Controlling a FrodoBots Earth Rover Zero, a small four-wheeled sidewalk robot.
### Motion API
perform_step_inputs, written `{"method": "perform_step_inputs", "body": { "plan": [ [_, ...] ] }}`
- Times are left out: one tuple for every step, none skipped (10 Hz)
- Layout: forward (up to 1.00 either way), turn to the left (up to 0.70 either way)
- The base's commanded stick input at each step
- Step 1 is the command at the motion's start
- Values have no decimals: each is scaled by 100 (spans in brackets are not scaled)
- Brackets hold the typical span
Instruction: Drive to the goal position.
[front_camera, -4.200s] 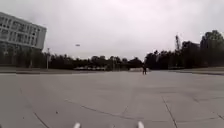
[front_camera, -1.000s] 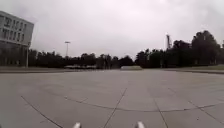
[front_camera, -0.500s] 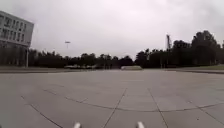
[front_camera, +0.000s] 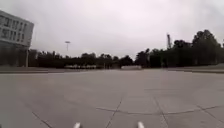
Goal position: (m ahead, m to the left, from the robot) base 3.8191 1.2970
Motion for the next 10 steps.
{"method": "perform_step_inputs", "body": {
  "plan": [
    [85, 0],
    [85, 0],
    [85, 0],
    [85, 0],
    [85, 0],
    [85, 0],
    [85, 0],
    [85, 0],
    [85, 0],
    [85, 0]
  ]
}}
